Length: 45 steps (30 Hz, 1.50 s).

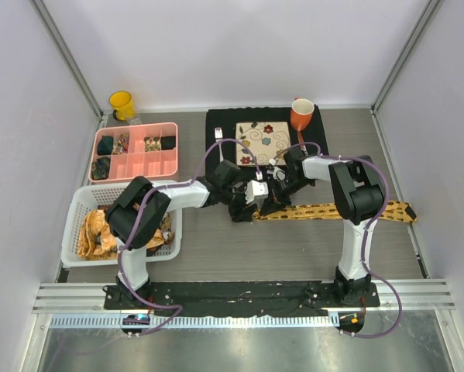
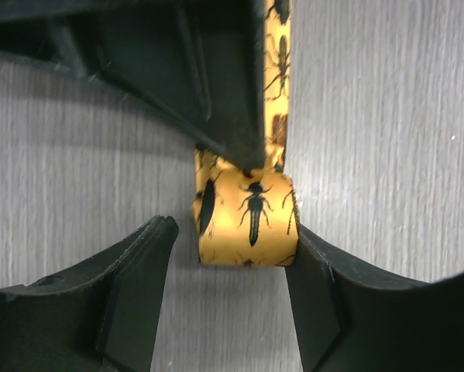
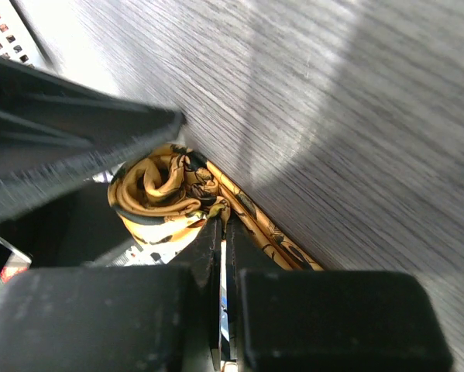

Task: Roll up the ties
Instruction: Roll the tie at the center of the board.

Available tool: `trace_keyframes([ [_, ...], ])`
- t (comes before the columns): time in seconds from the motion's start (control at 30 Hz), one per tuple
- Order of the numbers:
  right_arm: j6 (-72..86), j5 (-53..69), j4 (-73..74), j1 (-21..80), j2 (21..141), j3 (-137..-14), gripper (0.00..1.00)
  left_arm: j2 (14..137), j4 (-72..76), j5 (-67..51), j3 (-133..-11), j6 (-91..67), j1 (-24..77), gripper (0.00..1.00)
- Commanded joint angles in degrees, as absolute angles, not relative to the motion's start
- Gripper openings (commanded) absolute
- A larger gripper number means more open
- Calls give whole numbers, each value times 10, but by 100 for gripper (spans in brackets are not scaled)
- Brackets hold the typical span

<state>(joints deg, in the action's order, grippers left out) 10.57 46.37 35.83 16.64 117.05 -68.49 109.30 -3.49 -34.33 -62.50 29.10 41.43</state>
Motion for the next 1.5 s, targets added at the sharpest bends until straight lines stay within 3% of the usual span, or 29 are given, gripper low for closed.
trace_keyframes([
  [0.0,62,318,343,163,1208,-675,1,1065,-62,-350,-615,316,405,63],
  [0.23,64,319,343,163,1213,-679,1,1061,-30,-382,-620,289,408,54],
  [0.77,68,330,346,163,1217,-687,1,1115,44,-357,-663,216,451,48],
  [1.07,69,364,345,163,1210,-689,1,1132,-59,-309,-664,291,454,49],
  [1.23,79,416,338,157,1193,-688,1,1139,-129,-277,-674,320,454,35],
  [1.37,76,445,347,144,1161,-696,7,1137,-164,-262,-680,340,453,22],
  [1.47,62,460,379,134,1144,-707,13,1136,-178,-256,-680,345,453,20],
])
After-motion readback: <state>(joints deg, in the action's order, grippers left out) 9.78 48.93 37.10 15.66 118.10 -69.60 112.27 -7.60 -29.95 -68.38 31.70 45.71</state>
